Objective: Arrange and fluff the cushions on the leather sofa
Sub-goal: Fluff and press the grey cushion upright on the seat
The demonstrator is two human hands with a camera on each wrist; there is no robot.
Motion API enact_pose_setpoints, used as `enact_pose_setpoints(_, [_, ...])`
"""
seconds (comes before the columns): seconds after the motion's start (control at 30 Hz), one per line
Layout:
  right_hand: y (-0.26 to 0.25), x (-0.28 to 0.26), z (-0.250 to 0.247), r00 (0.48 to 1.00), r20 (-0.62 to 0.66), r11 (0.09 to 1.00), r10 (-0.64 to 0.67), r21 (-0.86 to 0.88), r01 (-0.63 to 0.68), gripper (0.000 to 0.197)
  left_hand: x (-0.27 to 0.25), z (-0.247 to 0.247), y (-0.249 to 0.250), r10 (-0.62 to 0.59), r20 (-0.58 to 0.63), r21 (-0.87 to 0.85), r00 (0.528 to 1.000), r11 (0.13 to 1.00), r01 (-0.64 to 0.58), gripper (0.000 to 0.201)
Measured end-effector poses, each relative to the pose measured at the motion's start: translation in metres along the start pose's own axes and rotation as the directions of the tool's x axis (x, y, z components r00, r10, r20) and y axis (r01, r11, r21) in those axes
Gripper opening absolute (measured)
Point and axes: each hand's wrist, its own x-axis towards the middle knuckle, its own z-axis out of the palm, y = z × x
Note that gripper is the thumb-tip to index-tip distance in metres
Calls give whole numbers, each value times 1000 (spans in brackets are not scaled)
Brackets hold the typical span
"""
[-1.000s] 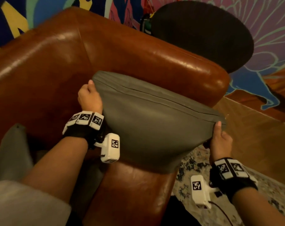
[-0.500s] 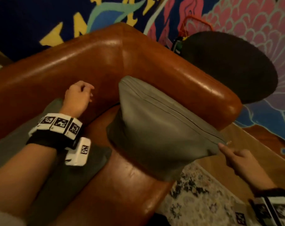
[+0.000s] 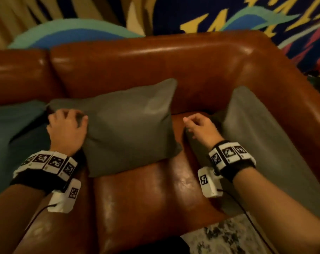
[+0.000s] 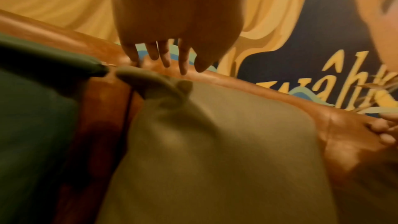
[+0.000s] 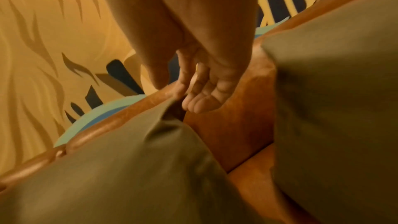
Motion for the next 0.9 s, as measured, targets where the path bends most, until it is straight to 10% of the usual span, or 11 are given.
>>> enact_pose_setpoints(0.13, [-37,47,34,997,-53,988,54,148,-46,46,26,7,-46,-159,-39,-217,986,965,148,56])
enact_pose_setpoints(0.3, [-74,93,59,975,-79,917,206,364,-164,87,69,7,-63,-447,241,-721,861,511,467,76])
enact_pose_setpoints(0.37, [-84,102,64,956,-149,924,254,329,-194,84,88,8,-68,-463,277,-740,842,456,494,74])
enact_pose_setpoints(0.53, [-77,101,45,925,-340,959,171,271,-78,8,110,-1,-75,-360,61,-690,931,659,300,37])
enact_pose_setpoints(0.77, [-55,111,44,865,-417,929,279,343,-135,44,130,-3,-42,-404,239,-791,883,446,418,29])
enact_pose_setpoints(0.83, [-63,90,54,859,-473,948,199,316,-46,41,112,-6,-28,-356,18,-774,934,586,239,35])
enact_pose_setpoints(0.9, [-71,48,74,870,-469,983,-149,24,182,44,71,1,-9,-78,-341,-529,937,840,-123,47])
